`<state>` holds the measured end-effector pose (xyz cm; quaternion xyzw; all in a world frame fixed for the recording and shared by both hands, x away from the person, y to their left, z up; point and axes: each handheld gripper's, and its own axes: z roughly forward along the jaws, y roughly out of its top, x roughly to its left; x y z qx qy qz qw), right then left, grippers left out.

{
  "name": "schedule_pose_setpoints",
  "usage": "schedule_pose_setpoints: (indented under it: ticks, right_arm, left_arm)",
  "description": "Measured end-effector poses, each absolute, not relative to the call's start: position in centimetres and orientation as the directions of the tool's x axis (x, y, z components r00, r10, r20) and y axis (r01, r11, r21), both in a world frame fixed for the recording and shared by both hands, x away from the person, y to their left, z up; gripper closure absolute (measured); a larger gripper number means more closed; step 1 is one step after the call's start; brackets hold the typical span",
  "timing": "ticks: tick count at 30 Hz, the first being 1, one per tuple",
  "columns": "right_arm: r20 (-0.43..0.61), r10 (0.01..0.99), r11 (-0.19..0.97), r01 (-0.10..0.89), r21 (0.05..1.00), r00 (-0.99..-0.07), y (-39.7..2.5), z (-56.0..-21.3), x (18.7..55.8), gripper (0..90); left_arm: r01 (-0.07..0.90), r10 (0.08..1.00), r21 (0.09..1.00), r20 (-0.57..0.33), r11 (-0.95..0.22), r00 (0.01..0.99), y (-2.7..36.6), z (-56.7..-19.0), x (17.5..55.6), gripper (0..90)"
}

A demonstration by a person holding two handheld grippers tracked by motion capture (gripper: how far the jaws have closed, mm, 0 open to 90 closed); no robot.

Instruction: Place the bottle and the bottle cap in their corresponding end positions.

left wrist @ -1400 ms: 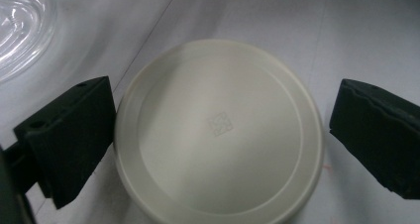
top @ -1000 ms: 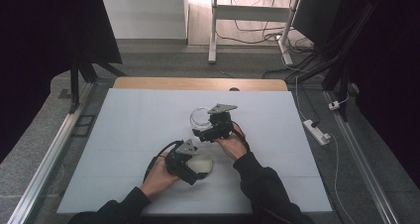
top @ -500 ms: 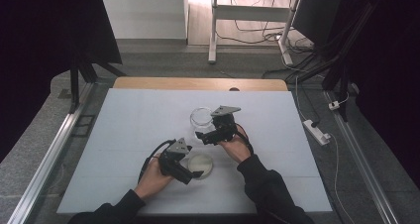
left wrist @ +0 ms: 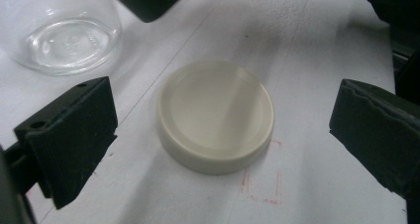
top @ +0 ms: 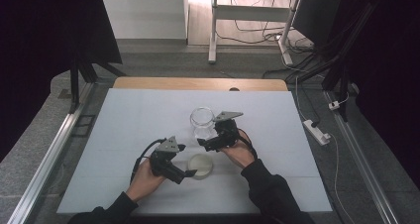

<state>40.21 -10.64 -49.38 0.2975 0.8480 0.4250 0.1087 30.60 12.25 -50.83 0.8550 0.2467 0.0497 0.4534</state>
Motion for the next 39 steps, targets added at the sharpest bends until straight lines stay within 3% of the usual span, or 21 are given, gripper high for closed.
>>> schedule_pose_setpoints:
  ticks: [16, 25, 39]
  right_arm:
    - [0.085, 0.574, 0.445, 0.397, 0.802, -0.814, -12.5, -48.2, 37.5, 0.0]
    - [0.038, 0.55, 0.49, 0.359, 0.794, -0.834, -13.8, -47.5, 35.3, 0.0]
    - [0.036, 0.581, 0.433, 0.346, 0.832, -0.813, -16.9, -46.6, 32.0, 0.0]
  left_arm:
    - [0.377, 0.497, 0.823, -0.136, -0.424, 0.857, 14.8, -49.7, 29.6, 0.0]
    - [0.397, 0.522, 0.828, -0.152, -0.397, 0.839, 16.4, -49.5, 29.0, 0.2]
    - [0.421, 0.571, 0.842, -0.173, -0.337, 0.803, 19.8, -49.0, 27.1, 0.0]
